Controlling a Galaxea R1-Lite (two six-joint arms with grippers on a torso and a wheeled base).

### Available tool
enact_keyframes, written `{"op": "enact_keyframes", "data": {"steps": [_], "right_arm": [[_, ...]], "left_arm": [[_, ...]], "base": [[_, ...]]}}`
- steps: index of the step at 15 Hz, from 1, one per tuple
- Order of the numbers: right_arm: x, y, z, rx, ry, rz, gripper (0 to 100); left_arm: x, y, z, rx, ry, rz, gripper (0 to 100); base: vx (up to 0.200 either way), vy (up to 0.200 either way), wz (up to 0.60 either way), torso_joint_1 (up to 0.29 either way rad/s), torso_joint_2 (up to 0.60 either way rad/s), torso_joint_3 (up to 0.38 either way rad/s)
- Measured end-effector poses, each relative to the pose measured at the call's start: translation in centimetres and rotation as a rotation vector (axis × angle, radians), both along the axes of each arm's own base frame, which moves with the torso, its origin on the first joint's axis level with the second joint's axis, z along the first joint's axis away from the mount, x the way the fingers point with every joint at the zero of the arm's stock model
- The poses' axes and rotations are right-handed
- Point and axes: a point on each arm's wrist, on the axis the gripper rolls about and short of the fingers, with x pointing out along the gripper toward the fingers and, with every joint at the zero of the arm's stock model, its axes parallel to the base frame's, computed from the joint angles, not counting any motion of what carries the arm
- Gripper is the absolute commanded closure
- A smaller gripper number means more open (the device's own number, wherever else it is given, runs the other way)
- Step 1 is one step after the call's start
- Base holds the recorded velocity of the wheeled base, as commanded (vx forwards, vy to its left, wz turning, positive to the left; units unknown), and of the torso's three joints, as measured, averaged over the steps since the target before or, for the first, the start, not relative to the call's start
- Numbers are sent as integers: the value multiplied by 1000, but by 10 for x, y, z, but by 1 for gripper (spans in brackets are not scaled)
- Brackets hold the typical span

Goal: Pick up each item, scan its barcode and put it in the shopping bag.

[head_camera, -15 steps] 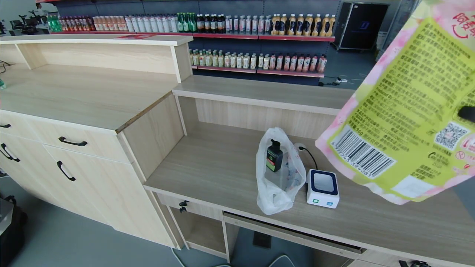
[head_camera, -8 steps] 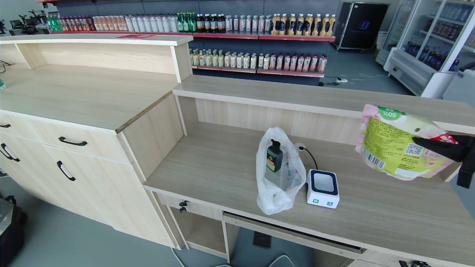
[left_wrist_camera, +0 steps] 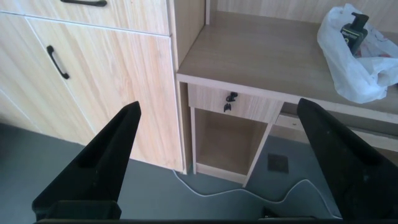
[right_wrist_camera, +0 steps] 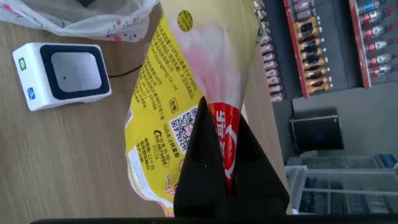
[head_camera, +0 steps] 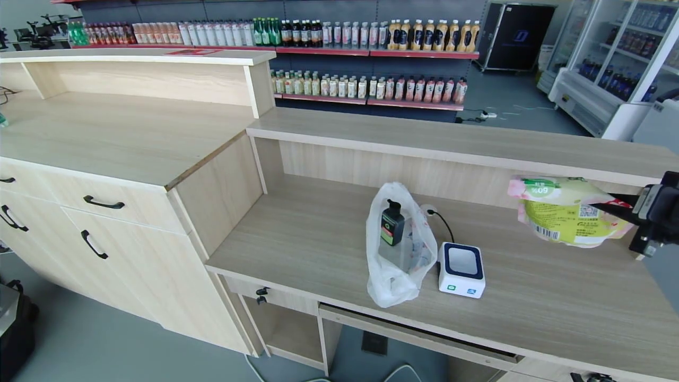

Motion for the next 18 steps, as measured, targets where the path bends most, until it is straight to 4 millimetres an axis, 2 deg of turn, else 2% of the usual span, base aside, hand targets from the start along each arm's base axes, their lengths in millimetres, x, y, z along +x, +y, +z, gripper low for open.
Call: {"op": "enact_keyframes", "data": {"steps": [2,6,11,18], "right_arm": [[7,-3,-5,-67,-24,11,100],[19,-6,-18,-126,-29,37,100],[38,-7,-34,-225,-128,79,100],[48,-9,-76,-371,-191,198,100]], "left_arm": [[0,0,0,0,0,0,0],[0,0,0,0,0,-1,0],[0,0,0,0,0,-1,0],[0,0,0,0,0,0,0]], "base": [[0,0,0,0,0,0],[0,0,600,5,1,5],[0,0,0,0,0,0],[0,0,0,0,0,0]]}}
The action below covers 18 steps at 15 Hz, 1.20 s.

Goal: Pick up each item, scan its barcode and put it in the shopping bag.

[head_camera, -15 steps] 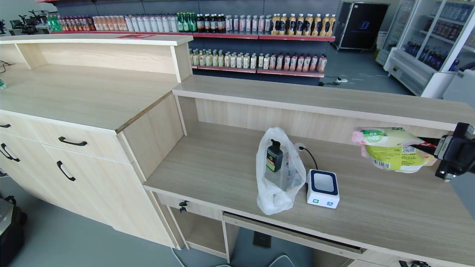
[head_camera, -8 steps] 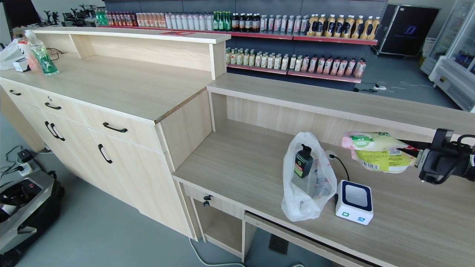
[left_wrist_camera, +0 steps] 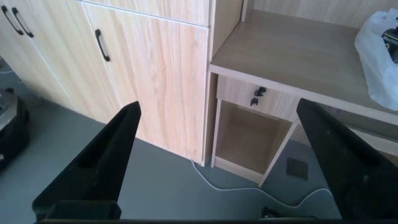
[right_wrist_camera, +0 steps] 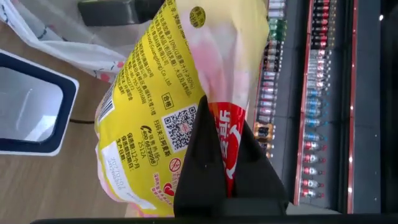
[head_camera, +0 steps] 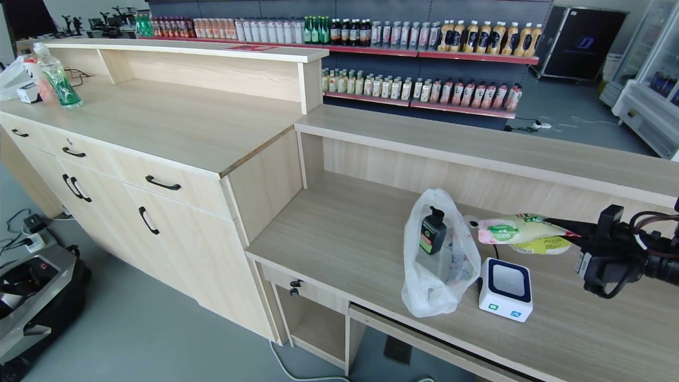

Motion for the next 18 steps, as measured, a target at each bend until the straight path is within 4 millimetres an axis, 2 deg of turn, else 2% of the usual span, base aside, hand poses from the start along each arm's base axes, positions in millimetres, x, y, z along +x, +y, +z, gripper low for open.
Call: {"op": "enact_keyframes", "data": {"steps": [4,9,18], "right_arm": [[1,-8,-11,-117,-64,69,100],[-4,-22,-16,-227,-145,115,100],[-2,-24,-37,-266,-172,213,100]], "left_arm": [[0,0,0,0,0,0,0],[0,0,0,0,0,0,0],[0,0,0,0,0,0,0]], "base": [[0,0,0,0,0,0],[0,0,0,0,0,0],[0,0,0,0,0,0]]}}
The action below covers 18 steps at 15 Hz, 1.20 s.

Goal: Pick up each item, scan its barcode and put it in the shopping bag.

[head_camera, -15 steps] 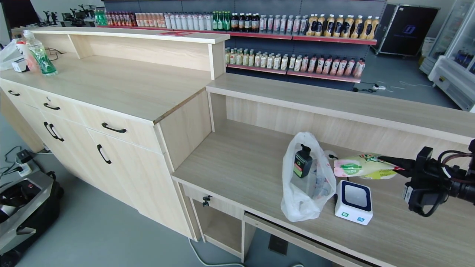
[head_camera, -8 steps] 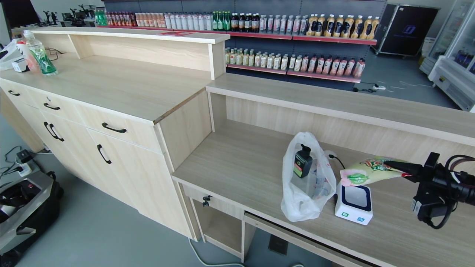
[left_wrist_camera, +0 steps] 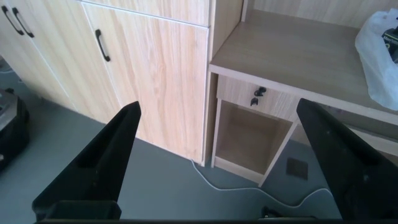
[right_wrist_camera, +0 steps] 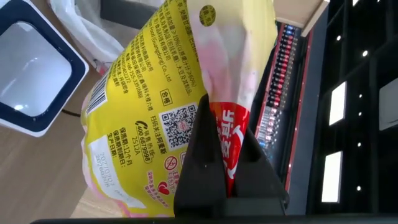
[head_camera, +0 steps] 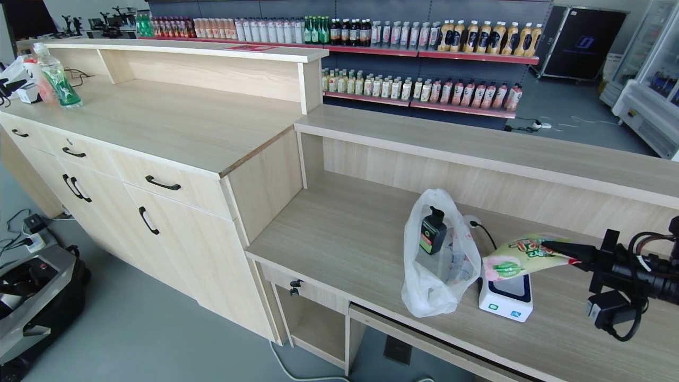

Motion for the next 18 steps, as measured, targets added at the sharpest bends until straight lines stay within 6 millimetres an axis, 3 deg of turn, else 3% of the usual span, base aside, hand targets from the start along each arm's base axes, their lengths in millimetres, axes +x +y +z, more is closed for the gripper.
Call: {"op": "enact_keyframes", "data": {"steps": [18], "right_arm": [[9,-10,-16,-13,0,-8,100]], "left_arm": [[0,0,0,0,0,0,0]], "base": [[0,0,0,0,0,0]]}}
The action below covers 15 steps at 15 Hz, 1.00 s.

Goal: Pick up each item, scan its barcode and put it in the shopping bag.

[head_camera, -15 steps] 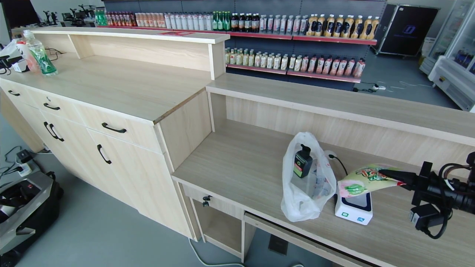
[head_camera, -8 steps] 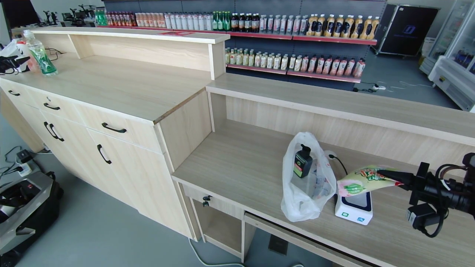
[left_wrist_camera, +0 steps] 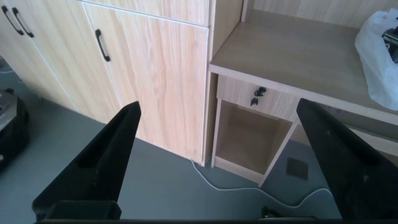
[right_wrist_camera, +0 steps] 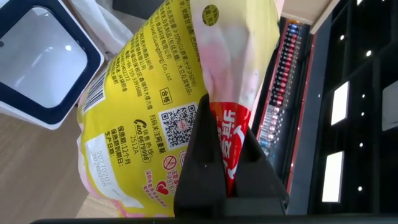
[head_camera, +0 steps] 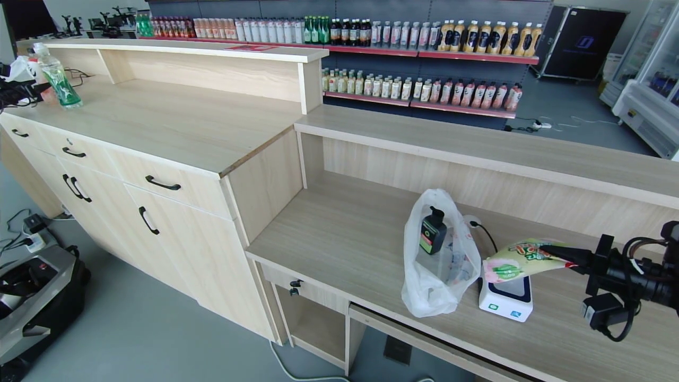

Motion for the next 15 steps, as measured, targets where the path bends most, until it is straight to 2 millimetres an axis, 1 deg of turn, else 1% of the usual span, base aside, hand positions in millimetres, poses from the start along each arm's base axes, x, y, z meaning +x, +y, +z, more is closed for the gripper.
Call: {"op": "enact_keyframes", "data": {"steps": [15], "right_arm": [[0,0,-1,0,3,1,100]], "left_arm": [[0,0,0,0,0,0,0]], "base": [[0,0,0,0,0,0]]}}
